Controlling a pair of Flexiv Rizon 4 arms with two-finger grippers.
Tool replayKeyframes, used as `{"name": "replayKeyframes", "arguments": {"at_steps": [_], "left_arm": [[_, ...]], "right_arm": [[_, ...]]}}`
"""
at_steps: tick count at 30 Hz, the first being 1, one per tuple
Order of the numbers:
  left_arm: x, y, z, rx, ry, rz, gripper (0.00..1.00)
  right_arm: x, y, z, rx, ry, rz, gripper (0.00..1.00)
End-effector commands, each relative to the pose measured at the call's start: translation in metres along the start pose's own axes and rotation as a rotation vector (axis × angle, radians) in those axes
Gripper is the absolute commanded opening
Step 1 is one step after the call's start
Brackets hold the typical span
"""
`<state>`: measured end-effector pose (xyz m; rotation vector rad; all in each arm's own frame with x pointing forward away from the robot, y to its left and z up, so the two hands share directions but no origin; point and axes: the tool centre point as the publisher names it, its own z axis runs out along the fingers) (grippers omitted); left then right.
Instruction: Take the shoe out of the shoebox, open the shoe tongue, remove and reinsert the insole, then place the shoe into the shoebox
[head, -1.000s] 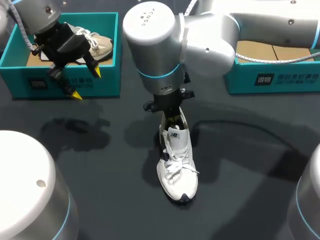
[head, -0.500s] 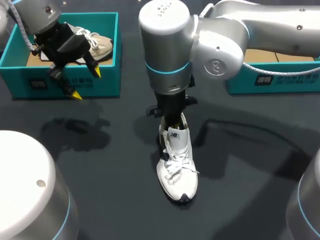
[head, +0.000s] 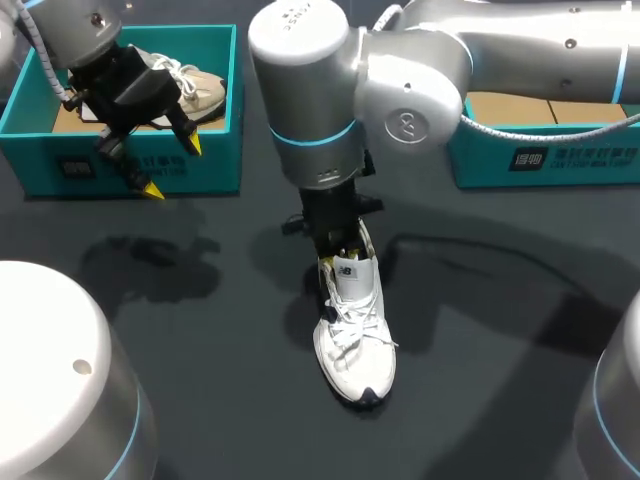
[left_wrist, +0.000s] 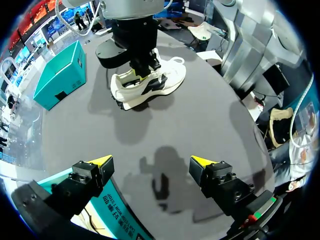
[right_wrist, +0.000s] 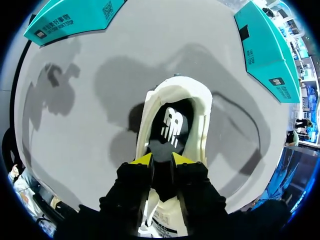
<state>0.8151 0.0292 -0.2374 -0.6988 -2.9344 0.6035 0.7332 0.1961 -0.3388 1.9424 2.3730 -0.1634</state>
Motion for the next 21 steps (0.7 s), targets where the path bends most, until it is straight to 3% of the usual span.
{"name": "replayKeyframes", "arguments": {"at_steps": [1, 12, 16, 21], "left_arm": [[0.0, 0.0, 0.0, -0.002, 0.001, 0.0, 1.0], [0.0, 0.0, 0.0, -0.002, 0.001, 0.0, 1.0], [0.0, 0.0, 0.0, -0.002, 0.001, 0.0, 1.0], [0.0, 0.0, 0.0, -0.002, 0.001, 0.0, 1.0]], "right_arm": [[-0.005, -0.003, 0.001, -0.004, 0.007, 0.008, 0.25], [-0.015, -0.011, 0.004, 0.001, 0.018, 0.043, 0.28], [-0.015, -0.012, 0.002, 0.001, 0.021, 0.045, 0.45], [-0.015, -0.013, 0.001, -0.001, 0.022, 0.048, 0.51]]}}
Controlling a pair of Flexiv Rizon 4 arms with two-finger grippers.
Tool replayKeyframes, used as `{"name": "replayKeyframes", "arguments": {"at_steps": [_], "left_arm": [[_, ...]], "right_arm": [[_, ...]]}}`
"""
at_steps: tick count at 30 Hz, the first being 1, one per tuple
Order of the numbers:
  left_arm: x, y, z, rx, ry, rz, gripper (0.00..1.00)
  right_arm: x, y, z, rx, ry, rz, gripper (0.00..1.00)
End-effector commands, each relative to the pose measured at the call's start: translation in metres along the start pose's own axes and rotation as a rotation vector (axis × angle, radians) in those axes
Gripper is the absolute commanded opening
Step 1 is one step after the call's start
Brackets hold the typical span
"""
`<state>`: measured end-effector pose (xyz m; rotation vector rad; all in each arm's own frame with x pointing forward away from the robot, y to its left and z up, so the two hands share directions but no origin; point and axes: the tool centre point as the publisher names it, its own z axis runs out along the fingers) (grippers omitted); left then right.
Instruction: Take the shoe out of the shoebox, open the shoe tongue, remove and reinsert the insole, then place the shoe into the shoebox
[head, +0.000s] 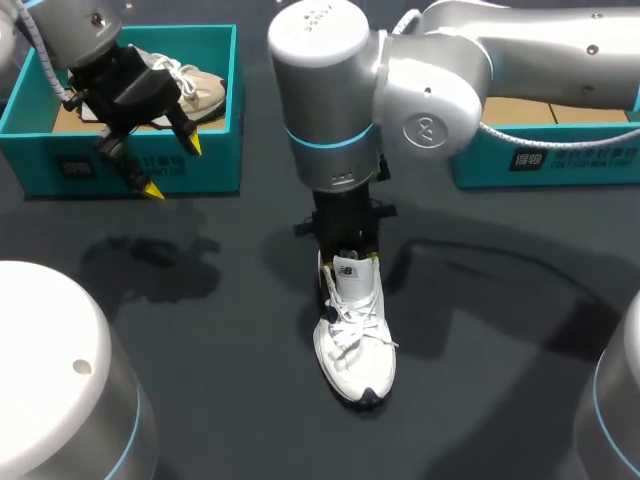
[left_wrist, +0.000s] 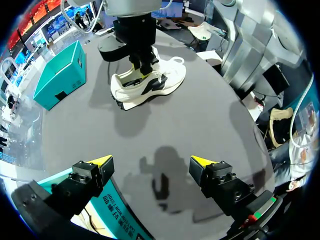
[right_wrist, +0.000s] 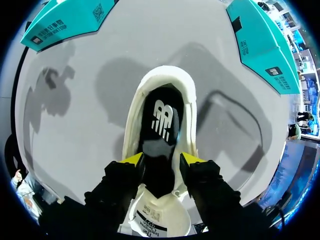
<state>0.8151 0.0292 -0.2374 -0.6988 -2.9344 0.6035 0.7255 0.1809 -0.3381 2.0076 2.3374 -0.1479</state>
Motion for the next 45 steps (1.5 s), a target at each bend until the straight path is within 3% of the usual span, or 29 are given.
{"name": "replayKeyframes", "arguments": {"at_steps": [1, 5, 12, 24, 36, 45], "left_arm": [[0.0, 0.0, 0.0, -0.002, 0.001, 0.0, 1.0], [0.0, 0.0, 0.0, -0.002, 0.001, 0.0, 1.0], [0.0, 0.0, 0.0, -0.002, 0.001, 0.0, 1.0], [0.0, 0.0, 0.0, -0.002, 0.001, 0.0, 1.0], [0.0, 0.0, 0.0, -0.002, 0.001, 0.0, 1.0], [0.0, 0.0, 0.0, -0.002, 0.001, 0.0, 1.0]], "right_arm": [[-0.002, -0.003, -0.001, -0.004, 0.004, 0.003, 0.59], [-0.001, -0.004, -0.001, -0.003, 0.005, 0.007, 0.86], [0.002, -0.008, 0.0, -0.002, 0.012, 0.019, 0.96], [0.001, -0.016, -0.008, -0.005, 0.001, 0.042, 0.87], [0.001, -0.027, -0.008, 0.002, 0.016, 0.05, 1.0], [0.001, -0.038, -0.009, -0.004, 0.026, 0.068, 1.0]]}}
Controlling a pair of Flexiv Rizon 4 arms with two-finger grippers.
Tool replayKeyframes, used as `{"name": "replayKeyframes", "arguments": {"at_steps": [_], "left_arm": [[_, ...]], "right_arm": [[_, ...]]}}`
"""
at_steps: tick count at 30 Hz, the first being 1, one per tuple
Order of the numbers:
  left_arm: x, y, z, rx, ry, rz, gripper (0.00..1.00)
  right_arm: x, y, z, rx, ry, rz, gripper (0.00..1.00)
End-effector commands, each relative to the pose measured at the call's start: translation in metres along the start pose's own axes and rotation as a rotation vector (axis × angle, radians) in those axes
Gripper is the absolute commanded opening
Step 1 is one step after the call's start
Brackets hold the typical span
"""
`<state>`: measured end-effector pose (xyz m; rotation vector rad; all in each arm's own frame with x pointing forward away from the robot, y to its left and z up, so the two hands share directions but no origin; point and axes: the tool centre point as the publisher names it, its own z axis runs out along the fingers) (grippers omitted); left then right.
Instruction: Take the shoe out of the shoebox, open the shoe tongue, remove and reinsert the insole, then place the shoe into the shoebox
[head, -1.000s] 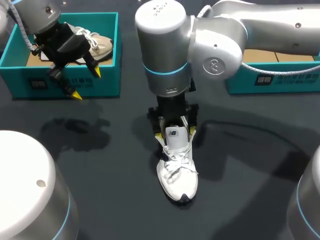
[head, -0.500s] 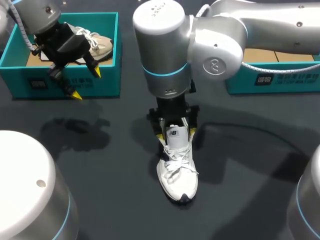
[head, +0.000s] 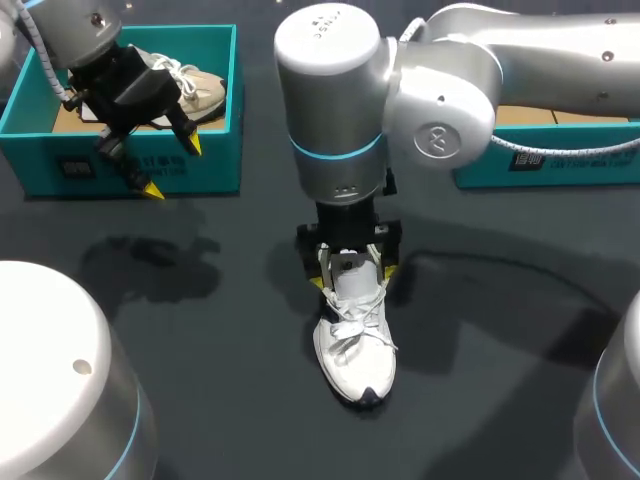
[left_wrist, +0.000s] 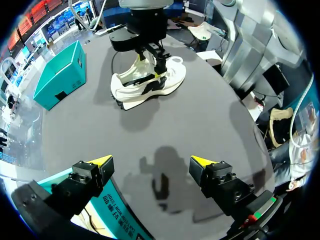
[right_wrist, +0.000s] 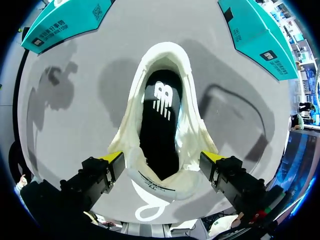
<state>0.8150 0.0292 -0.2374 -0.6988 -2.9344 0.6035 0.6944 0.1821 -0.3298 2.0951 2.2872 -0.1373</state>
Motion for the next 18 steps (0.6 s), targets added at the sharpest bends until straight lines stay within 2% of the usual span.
{"name": "replayKeyframes", "arguments": {"at_steps": [1, 12, 14, 18], "left_arm": [[0.0, 0.0, 0.0, -0.002, 0.001, 0.0, 1.0], [0.0, 0.0, 0.0, -0.002, 0.001, 0.0, 1.0], [0.0, 0.0, 0.0, -0.002, 0.001, 0.0, 1.0], [0.0, 0.0, 0.0, -0.002, 0.001, 0.0, 1.0]], "right_arm": [[-0.005, -0.008, -0.003, -0.019, 0.004, 0.008, 1.0], [-0.005, -0.029, -0.012, -0.033, 0.0, 0.029, 0.97], [-0.005, -0.038, -0.014, -0.034, 0.004, 0.043, 0.9], [-0.004, -0.058, -0.018, -0.018, -0.001, 0.075, 0.84]]}}
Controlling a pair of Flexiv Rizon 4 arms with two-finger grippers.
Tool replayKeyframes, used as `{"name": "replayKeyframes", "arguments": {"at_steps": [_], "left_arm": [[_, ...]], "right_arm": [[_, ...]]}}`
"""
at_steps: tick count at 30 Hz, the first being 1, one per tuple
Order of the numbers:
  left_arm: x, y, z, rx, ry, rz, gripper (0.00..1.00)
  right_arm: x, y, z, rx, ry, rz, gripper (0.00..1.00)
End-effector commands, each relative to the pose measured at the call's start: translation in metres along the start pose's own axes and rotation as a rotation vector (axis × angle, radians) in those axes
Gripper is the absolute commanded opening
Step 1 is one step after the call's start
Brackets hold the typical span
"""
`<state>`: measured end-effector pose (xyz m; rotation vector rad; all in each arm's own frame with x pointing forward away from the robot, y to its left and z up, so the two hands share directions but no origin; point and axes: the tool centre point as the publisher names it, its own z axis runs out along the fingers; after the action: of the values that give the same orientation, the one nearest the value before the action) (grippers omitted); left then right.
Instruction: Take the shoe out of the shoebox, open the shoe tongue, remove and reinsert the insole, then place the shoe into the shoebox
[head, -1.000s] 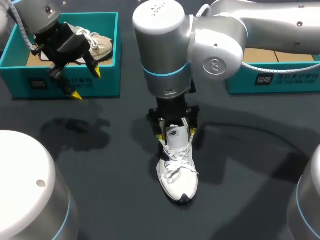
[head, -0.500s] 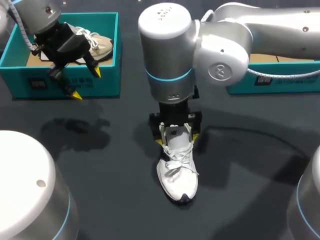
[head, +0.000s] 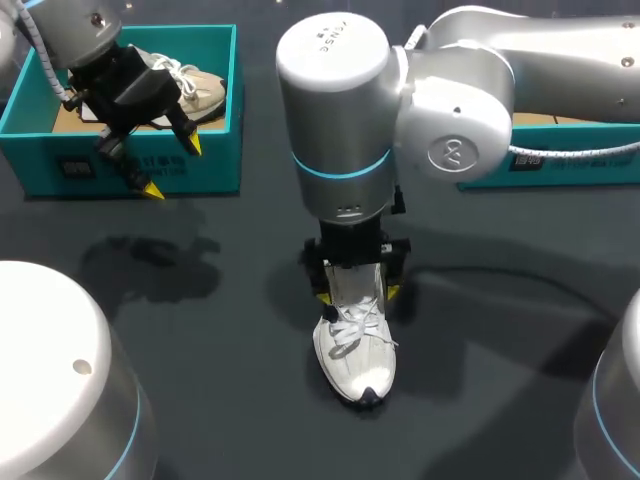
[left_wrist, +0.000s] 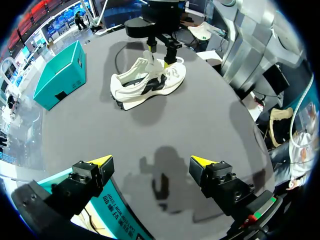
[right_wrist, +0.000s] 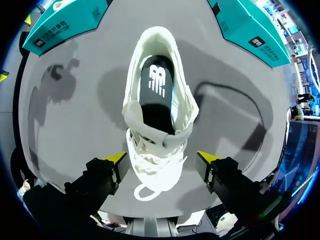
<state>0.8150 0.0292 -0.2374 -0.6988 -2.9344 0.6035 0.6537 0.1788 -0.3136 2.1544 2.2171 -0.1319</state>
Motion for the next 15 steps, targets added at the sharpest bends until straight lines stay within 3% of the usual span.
{"name": "replayKeyframes", "arguments": {"at_steps": [1, 7, 15], "left_arm": [[0.0, 0.0, 0.0, -0.002, 0.001, 0.0, 1.0], [0.0, 0.0, 0.0, -0.002, 0.001, 0.0, 1.0], [0.0, 0.0, 0.0, -0.002, 0.001, 0.0, 1.0]], "right_arm": [[-0.004, -0.022, -0.004, -0.007, -0.001, 0.024, 0.81], [-0.007, -0.051, -0.009, 0.013, -0.011, 0.074, 0.71], [-0.002, -0.074, -0.019, 0.018, -0.022, 0.085, 0.68]]}}
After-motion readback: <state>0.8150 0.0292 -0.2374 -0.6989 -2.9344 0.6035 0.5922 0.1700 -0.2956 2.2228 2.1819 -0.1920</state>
